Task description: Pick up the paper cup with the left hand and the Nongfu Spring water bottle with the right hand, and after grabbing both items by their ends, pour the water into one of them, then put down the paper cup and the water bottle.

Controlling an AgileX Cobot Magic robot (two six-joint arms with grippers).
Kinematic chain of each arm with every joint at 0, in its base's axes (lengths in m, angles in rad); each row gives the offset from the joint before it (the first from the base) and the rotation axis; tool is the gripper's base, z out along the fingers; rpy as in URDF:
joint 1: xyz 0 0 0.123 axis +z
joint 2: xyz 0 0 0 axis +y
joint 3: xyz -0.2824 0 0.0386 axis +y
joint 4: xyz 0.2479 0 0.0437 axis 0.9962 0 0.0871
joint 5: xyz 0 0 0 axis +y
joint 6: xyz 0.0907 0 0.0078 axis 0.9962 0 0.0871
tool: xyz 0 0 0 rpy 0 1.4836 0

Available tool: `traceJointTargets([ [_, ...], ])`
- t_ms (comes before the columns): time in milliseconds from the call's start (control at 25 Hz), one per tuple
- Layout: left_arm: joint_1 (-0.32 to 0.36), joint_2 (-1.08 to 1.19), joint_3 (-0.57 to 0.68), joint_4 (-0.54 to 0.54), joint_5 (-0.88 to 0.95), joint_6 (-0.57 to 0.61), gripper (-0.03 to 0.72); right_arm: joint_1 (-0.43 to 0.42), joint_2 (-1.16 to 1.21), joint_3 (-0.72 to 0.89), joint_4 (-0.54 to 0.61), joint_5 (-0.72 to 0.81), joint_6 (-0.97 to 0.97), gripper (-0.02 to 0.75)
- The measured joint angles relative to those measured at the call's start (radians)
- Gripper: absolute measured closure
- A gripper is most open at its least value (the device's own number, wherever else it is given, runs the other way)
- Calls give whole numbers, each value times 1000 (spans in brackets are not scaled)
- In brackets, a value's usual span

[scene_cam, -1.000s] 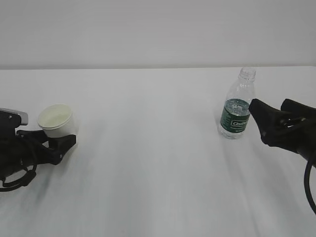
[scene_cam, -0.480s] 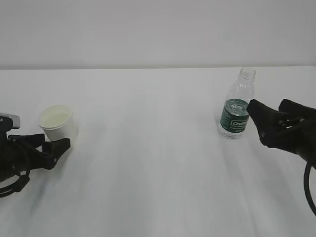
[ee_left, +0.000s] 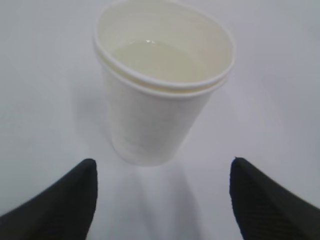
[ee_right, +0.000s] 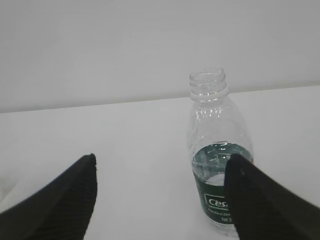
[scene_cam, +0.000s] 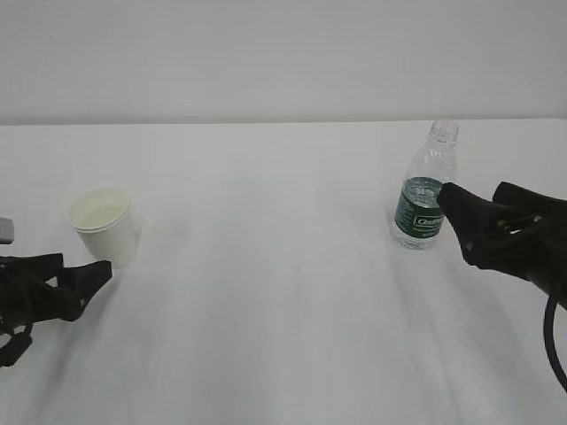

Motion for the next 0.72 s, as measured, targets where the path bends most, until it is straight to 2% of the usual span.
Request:
traceJointTargets([
  [320, 0, -119, 81, -1, -2, -50, 96, 0, -141, 0, -2, 116, 2, 146],
  [720, 0, -342, 157, -2, -2, -140, 98, 0, -429, -30, 6, 427, -40, 146],
])
